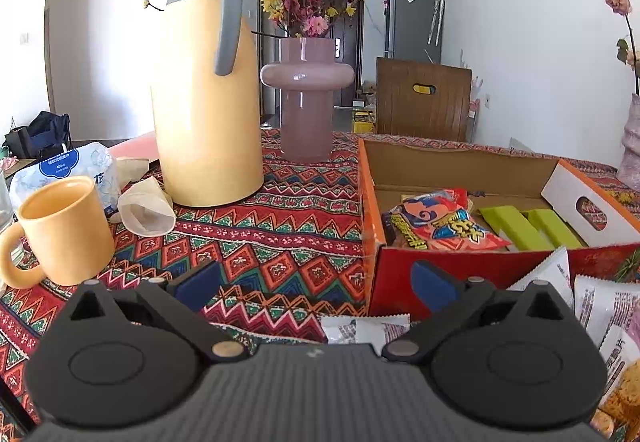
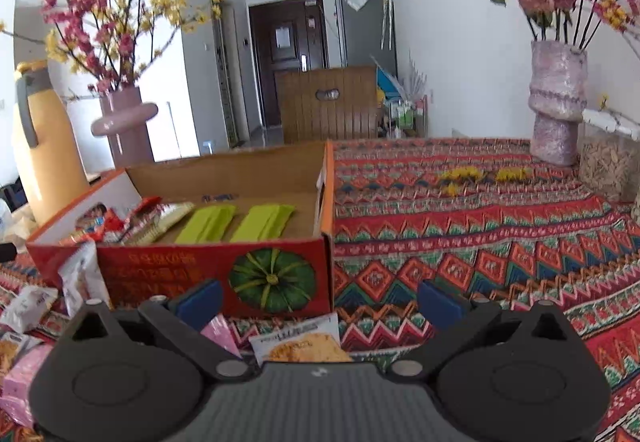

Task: Organize snacks
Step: 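Grasp the beige cookie pack with the right gripper, then grasp a white snack packet with the left gripper while the right holds the cookie pack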

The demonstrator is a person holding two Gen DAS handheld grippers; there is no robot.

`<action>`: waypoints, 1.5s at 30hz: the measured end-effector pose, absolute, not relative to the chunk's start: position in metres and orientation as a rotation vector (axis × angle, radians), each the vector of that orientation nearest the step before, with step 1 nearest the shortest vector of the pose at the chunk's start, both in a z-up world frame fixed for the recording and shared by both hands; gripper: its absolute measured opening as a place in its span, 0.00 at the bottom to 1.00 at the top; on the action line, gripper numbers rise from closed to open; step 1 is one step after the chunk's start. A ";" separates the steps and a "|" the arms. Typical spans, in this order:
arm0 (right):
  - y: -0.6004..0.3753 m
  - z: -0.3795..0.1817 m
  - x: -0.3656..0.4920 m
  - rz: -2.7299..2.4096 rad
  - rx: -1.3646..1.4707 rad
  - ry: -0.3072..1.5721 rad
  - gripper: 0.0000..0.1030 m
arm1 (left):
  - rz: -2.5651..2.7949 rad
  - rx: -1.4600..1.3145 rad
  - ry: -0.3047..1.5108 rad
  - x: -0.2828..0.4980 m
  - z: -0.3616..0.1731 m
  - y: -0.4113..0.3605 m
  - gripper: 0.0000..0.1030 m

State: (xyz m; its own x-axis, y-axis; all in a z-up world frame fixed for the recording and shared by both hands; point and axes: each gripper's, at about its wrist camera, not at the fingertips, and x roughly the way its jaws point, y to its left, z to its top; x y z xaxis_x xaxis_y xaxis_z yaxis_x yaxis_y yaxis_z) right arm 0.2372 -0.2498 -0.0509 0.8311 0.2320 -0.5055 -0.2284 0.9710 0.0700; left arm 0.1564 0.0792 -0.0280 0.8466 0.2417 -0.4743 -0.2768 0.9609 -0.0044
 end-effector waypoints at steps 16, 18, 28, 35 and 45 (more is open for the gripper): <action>-0.242 -0.069 0.252 0.188 -0.041 0.659 1.00 | 0.269 -0.094 0.501 0.156 -0.029 0.082 1.00; -0.241 -0.071 0.254 0.178 -0.046 0.680 0.97 | 0.270 -0.094 0.504 0.156 -0.029 0.082 1.00; -0.234 -0.070 0.247 0.214 -0.095 0.693 0.53 | 0.276 -0.098 0.520 0.158 -0.031 0.083 1.00; -0.249 -0.054 0.230 0.235 -0.011 0.570 0.39 | 0.286 -0.109 0.526 0.158 -0.030 0.086 1.00; -0.252 -0.047 0.224 0.256 0.013 0.524 0.39 | 0.286 -0.117 0.679 0.150 -0.023 0.104 1.00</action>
State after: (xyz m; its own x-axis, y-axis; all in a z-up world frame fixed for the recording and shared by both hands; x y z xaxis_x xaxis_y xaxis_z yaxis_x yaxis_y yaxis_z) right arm 0.2242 -0.2520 -0.0469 0.8348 0.2447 -0.4932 -0.2379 0.9682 0.0777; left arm 0.1502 0.1037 -0.0226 0.7408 0.2224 -0.6338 -0.2982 0.9544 -0.0137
